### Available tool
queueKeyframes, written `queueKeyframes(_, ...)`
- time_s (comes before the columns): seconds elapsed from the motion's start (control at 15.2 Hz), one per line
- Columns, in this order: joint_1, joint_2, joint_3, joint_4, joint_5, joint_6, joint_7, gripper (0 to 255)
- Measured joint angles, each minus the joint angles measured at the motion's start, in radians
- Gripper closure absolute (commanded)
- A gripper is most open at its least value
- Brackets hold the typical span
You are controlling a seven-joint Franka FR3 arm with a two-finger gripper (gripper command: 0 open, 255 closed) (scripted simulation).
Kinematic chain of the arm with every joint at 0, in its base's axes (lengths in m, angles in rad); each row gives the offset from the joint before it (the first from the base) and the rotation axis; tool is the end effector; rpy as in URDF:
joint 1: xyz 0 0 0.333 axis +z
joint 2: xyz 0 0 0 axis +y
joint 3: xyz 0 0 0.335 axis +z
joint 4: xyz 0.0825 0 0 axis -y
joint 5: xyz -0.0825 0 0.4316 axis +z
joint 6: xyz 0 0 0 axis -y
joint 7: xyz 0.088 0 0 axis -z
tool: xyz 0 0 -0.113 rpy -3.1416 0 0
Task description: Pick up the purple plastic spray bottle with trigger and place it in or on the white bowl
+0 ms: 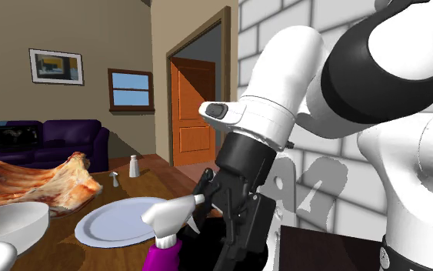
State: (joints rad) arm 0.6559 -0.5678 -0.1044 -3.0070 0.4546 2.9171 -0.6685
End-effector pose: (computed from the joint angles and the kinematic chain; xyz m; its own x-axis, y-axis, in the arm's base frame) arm 0.3145 0.1700 0.3175 0.6096 0.6183 0.4961 0.7245 -0.6885 -0.0322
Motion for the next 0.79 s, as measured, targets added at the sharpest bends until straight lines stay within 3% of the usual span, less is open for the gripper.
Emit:
queueKeyframes(0.13, 0.103, 0.057, -0.066, -0.004, 0.042, 0.100, -0.067, 0)
queueKeyframes(0.4, 0.269, 0.151, -0.198, 0.018, 0.106, 0.207, -0.136, 0)
queueKeyframes(0.46, 0.323, 0.173, -0.245, 0.026, 0.123, 0.232, -0.152, 0)
queueKeyframes(0.53, 0.417, 0.202, -0.332, 0.036, 0.148, 0.268, -0.179, 0)
queueKeyframes(0.66, 0.489, 0.225, -0.395, 0.047, 0.160, 0.294, -0.192, 0)
queueKeyframes(0.79, 0.501, 0.230, -0.405, 0.050, 0.162, 0.298, -0.193, 0)
